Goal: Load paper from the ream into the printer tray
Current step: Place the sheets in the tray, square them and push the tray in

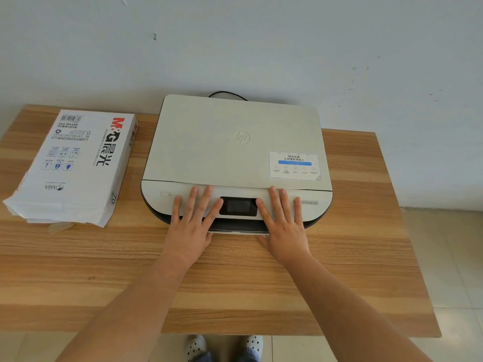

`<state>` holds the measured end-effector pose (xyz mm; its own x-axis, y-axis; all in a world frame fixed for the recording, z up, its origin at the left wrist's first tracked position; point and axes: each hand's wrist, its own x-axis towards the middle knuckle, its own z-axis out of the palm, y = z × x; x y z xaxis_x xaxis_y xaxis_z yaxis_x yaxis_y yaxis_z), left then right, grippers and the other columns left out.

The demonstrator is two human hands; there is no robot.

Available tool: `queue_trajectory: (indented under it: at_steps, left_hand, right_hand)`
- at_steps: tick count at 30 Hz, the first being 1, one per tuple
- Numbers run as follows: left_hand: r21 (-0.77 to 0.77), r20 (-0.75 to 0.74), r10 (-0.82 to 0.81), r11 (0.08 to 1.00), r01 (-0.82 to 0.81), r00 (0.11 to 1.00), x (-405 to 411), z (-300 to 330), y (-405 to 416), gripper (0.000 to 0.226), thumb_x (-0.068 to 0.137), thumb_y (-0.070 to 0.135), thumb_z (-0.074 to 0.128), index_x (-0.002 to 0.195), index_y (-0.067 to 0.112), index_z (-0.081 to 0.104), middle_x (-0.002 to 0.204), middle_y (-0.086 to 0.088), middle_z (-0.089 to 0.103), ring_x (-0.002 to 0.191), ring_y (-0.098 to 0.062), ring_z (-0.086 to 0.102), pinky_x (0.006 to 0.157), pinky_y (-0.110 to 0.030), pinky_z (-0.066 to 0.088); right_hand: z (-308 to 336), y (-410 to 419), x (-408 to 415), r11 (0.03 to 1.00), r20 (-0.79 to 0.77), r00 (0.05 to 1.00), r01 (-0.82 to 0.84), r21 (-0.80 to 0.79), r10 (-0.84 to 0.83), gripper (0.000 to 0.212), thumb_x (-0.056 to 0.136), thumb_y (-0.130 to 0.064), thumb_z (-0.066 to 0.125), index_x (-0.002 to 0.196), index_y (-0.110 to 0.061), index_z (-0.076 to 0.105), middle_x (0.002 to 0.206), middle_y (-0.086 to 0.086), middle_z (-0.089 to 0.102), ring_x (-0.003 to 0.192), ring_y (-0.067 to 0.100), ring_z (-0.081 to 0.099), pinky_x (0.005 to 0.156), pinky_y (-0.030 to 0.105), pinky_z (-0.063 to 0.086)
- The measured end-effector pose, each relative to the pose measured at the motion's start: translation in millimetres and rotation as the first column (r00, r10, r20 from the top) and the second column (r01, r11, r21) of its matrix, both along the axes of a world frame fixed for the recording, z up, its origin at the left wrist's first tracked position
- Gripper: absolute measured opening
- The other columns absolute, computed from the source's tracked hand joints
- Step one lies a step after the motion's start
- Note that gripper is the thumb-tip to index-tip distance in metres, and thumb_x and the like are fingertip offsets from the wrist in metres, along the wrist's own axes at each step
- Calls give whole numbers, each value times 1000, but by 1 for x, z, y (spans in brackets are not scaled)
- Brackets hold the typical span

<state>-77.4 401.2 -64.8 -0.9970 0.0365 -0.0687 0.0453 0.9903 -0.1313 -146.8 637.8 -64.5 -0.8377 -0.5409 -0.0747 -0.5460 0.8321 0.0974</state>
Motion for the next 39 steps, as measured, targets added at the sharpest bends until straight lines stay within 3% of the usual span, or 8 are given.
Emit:
queue_trajectory:
  at_steps: [6,13,17,22,28,31,36,39]
  left_hand:
    - [7,-36,-19,1000,20,999,-1,-5,-2,109,79,44,69,150,25,-12,158,-11,-18,144,-37,-12,113,-64,6]
    - [-29,-49,-12,1000,11,999,-4,-14,-1,110,81,45,66,147,23,-20,155,-13,-28,143,-39,-17,112,-64,-4]
    - [-18,-85,-35,999,34,996,-4,-18,-1,112,77,42,70,149,21,-13,157,-14,-22,144,-40,-11,112,-66,1]
    - [-27,-107,-42,999,39,993,-5,-22,-2,115,74,42,74,150,20,-9,157,-15,-19,144,-42,-7,111,-67,3]
    - [-15,-83,-26,1000,25,996,-4,-17,-1,112,77,40,72,150,22,-11,157,-13,-21,144,-40,-9,112,-65,2]
    - [-3,-50,0,1000,0,999,-3,-10,0,107,81,38,68,149,24,-13,157,-10,-24,144,-38,-12,113,-64,2]
    - [-11,17,25,1000,-25,1000,-1,4,6,100,82,52,58,150,24,-9,156,-11,-25,143,-37,-18,113,-64,4]
    - [1,43,24,1000,-24,999,1,13,6,98,80,64,51,151,25,-4,157,-10,-23,143,-35,-20,113,-63,4]
  right_hand:
    - [-5,0,-1,1000,-30,1000,-7,-26,6,105,78,-50,69,152,-24,-1,158,13,-22,146,34,-12,116,58,-4]
    - [-11,-1,-3,999,-61,998,-10,-31,8,112,77,-49,72,152,-24,-7,157,14,-25,146,35,-13,116,59,-5]
    - [-15,-2,-3,1000,-72,997,-10,-25,8,117,76,-49,73,151,-24,-13,157,15,-25,146,35,-14,115,60,-5]
    - [-16,-4,-2,999,-75,997,-13,-30,11,111,75,-46,73,151,-21,-4,156,16,-27,145,37,-15,114,62,-7]
    - [-13,-5,-1,1000,-43,999,4,7,-4,114,79,-50,68,149,-22,-18,155,16,-30,145,37,-18,114,61,-10]
    - [-8,-6,0,1000,-22,999,23,4,-23,109,80,-49,68,150,-23,-12,155,15,-30,145,36,-16,114,61,-7]
    - [6,-8,6,999,20,999,49,11,-50,104,76,-56,64,153,-24,0,159,14,-18,146,35,-14,115,62,-1]
    - [15,-8,8,998,40,998,48,42,-50,105,75,-62,58,153,-25,-1,159,13,-20,145,33,-19,116,60,-2]
